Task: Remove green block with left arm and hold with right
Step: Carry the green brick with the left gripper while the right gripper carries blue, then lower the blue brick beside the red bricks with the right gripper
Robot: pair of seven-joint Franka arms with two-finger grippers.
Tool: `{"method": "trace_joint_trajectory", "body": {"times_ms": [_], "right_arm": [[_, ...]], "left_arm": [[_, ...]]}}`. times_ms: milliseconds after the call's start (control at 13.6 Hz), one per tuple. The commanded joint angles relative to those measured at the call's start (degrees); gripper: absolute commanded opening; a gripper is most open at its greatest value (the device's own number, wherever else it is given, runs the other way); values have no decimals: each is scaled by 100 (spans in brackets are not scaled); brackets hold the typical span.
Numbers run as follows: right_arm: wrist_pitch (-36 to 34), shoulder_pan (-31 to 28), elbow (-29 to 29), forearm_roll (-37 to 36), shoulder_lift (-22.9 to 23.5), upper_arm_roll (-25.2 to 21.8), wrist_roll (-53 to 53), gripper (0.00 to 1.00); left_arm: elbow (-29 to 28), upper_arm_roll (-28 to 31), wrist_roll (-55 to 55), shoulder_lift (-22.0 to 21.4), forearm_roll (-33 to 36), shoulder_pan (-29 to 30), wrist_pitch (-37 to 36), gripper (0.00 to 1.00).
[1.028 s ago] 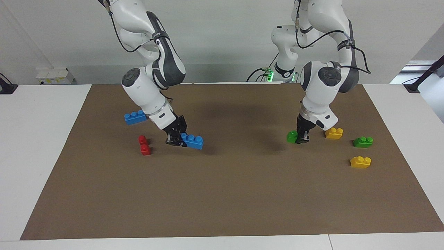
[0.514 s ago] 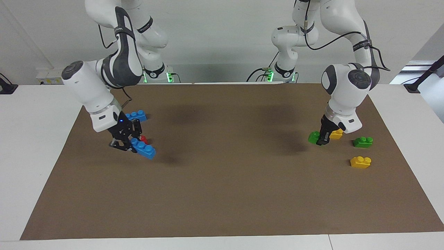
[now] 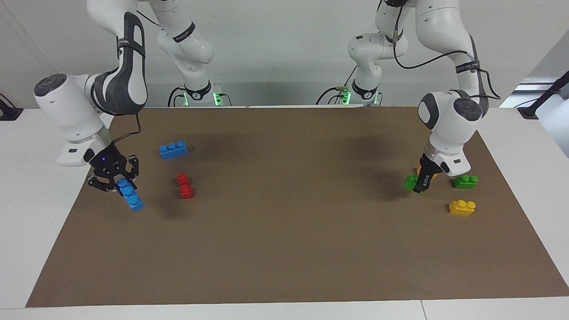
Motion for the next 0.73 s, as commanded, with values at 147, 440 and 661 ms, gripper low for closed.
{"method": "trace_joint_trajectory", "body": {"times_ms": [147, 440, 661], "right_arm": [[262, 44, -391, -318, 115, 58, 1751, 0], [465, 140, -848, -327, 150, 67, 2465, 0], [491, 140, -1059, -327, 159, 67, 2395, 0]], "left_arm": [[-32, -39, 288, 211, -21, 130, 365, 0], [-32, -39, 472, 370, -21, 201, 550, 0], [-32, -39, 481, 457, -21, 263, 673, 0]]}}
